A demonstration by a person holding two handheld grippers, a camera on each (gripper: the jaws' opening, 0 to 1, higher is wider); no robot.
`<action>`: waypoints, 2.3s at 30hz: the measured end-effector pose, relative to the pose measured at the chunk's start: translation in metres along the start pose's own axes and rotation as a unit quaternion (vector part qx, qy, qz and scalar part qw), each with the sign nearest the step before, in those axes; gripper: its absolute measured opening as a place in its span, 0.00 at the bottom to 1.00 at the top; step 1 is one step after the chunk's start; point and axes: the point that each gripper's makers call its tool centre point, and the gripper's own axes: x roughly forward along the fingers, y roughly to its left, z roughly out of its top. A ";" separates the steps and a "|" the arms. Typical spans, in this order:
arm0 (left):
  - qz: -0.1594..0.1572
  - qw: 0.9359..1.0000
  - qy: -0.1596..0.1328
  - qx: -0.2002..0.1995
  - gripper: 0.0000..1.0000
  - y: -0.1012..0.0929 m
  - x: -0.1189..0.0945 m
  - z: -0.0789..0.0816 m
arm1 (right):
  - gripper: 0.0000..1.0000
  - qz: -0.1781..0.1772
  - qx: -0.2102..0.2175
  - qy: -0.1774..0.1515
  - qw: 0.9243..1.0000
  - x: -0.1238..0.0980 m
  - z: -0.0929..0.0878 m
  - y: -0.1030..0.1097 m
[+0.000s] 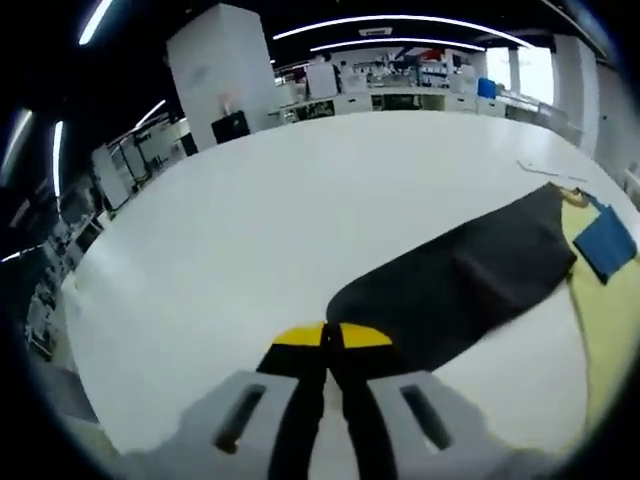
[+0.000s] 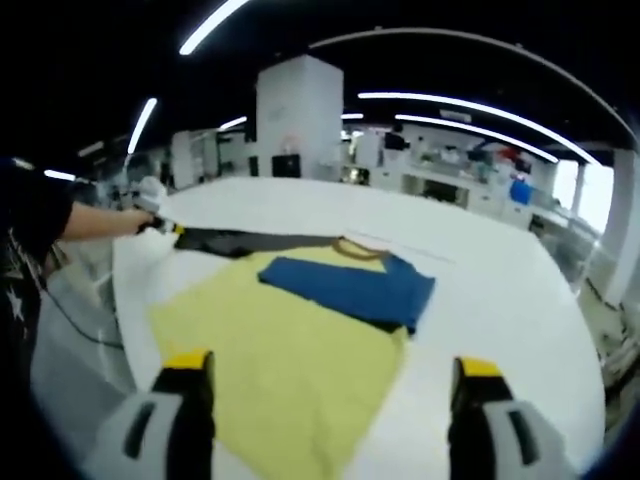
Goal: Fold the garment on the visible template until the final outline fits inside the template.
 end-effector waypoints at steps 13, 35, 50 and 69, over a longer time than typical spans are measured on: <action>0.011 0.999 0.010 0.034 0.02 0.007 0.017 0.000 | 0.99 -0.010 -0.001 0.001 1.000 -0.001 0.003 -0.005; -0.024 0.998 0.037 -0.051 0.21 0.003 0.018 -0.022 | 0.99 -0.009 0.016 0.006 1.000 -0.001 -0.002 0.000; -0.008 0.990 0.044 -0.137 0.14 0.003 0.019 -0.025 | 0.99 -0.025 0.014 0.010 1.000 -0.006 -0.006 -0.003; -0.012 0.984 0.058 -0.168 0.01 -0.003 0.019 -0.022 | 0.99 -0.022 0.012 -0.005 1.000 -0.012 0.004 -0.002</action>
